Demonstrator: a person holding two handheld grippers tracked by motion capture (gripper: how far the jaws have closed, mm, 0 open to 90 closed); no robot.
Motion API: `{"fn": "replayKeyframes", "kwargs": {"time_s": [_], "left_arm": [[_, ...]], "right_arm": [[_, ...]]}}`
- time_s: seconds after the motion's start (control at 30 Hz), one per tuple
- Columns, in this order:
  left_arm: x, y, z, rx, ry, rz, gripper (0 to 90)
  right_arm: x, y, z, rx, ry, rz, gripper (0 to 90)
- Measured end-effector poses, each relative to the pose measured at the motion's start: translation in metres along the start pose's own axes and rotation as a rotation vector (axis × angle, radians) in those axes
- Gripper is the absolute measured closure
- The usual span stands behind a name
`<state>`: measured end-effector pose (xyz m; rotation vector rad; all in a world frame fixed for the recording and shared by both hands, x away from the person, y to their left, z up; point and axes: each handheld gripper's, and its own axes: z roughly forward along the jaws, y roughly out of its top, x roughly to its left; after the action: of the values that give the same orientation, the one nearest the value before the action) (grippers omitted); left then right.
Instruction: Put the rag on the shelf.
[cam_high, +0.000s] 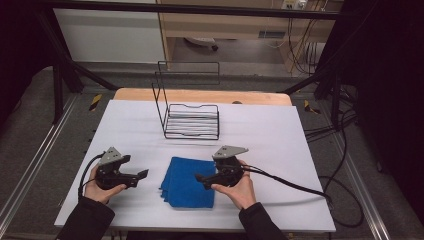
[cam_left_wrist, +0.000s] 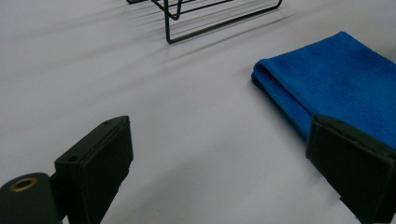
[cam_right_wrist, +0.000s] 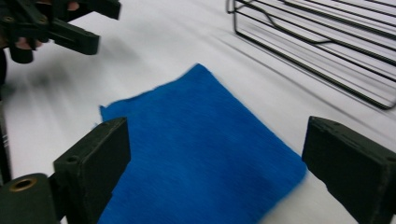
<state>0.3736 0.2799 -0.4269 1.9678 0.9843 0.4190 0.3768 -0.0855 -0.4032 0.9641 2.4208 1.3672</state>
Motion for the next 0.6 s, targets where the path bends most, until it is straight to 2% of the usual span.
{"fn": "replayKeyframes", "kwargs": {"time_s": [0.2, 0.33, 0.5, 0.53, 0.6], "left_arm": [[-0.004, 0.011, 0.003, 0.001, -0.011, 0.002, 7.4], [-0.009, 0.018, 0.006, 0.008, -0.016, 0.007, 8.2], [-0.019, 0.038, 0.015, 0.034, -0.023, 0.027, 9.9], [-0.019, 0.038, 0.015, 0.034, -0.023, 0.027, 10.6], [-0.024, 0.048, 0.023, 0.049, -0.014, 0.034, 11.5]], "right_arm": [[-0.027, -0.014, -0.013, 0.007, -0.036, 0.022, 6.2], [-0.041, -0.023, -0.022, -0.001, -0.061, 0.055, 6.1], [-0.048, -0.034, -0.028, 0.011, -0.075, 0.071, 5.5], [-0.049, -0.037, -0.029, 0.012, -0.074, 0.074, 5.4], [-0.051, -0.043, -0.03, 0.013, -0.076, 0.079, 5.2]]}}
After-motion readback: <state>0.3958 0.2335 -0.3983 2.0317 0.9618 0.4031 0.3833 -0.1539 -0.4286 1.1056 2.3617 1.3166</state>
